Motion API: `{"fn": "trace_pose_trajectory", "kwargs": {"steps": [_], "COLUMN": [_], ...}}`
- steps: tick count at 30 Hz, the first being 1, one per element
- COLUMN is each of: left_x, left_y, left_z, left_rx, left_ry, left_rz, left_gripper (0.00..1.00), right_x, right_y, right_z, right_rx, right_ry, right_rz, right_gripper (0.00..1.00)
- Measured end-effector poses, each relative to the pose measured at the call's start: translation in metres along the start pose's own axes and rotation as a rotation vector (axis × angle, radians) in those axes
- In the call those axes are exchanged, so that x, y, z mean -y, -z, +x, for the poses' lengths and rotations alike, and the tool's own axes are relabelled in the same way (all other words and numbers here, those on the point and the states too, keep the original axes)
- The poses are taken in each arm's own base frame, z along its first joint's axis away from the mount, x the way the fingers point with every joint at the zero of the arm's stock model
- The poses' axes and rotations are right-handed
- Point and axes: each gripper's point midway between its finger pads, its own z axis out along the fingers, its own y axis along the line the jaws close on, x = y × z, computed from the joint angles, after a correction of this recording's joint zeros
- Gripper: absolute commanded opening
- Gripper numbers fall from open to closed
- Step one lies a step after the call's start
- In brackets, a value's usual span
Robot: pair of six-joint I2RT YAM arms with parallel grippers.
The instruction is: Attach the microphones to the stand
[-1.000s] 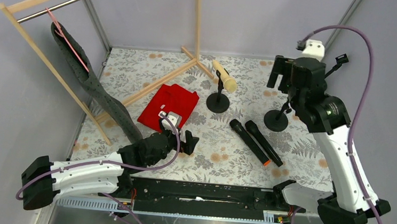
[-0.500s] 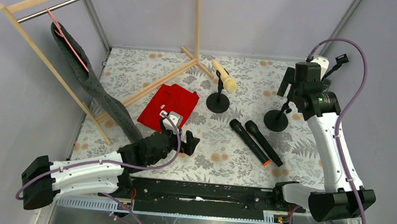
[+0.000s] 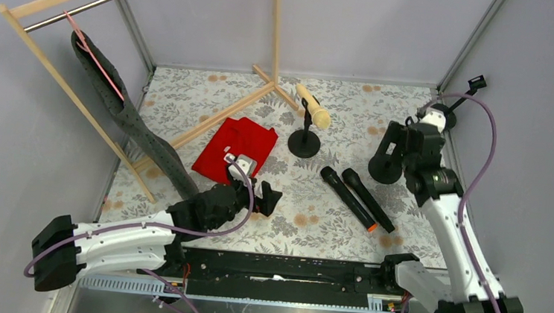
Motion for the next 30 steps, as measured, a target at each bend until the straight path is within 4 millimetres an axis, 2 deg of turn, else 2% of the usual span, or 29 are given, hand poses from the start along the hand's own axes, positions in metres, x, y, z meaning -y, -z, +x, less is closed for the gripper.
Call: {"fn": "trace_pose_trajectory", "kwargs": {"steps": [4,8,14,17,19,21,26,30], "left_x": [0.001,0.003,0.006,0.007,0.007,0.007,0.008,0.008], "left_y": [-0.007,-0.013,-0.016,-0.016,-0.016,-0.016,-0.012,-0.011], "left_z": [0.006,0.017,0.023,0.022,0.021,0.021,0.015,0.011], "left_rx": [-0.015,-0.051,-0.074,-0.068,-0.068,-0.067,-0.05,-0.041], "left_ry": [-0.006,-0.019,-0.018,-0.012,-0.012,-0.011,-0.001,0.002], "left_rz": [-0.002,0.002,0.015,0.018,0.017,0.017,0.024,0.027], "left_gripper": [0.99,0.99,0.99,0.99,0.99,0.99,0.99,0.99], "right_x": [-0.014,-0.033,-0.067,-0.098,-0.115,-0.12,-0.115,-0.123], "right_y": [0.016,0.025,0.025,0.023,0.019,0.008,-0.021,-0.039], "right_z": [0.009,0.024,0.071,0.102,0.123,0.137,0.155,0.16], "right_rx": [0.064,0.037,-0.123,-0.225,-0.29,-0.332,-0.389,-0.442], "right_ry": [-0.06,-0.088,-0.035,0.059,0.114,0.139,0.206,0.285], "right_rz": [-0.141,-0.273,-0.435,-0.505,-0.529,-0.511,-0.429,-0.422], "right_gripper": [0.95,0.9,0.9,0.91,0.89,0.88,0.87,0.87]}}
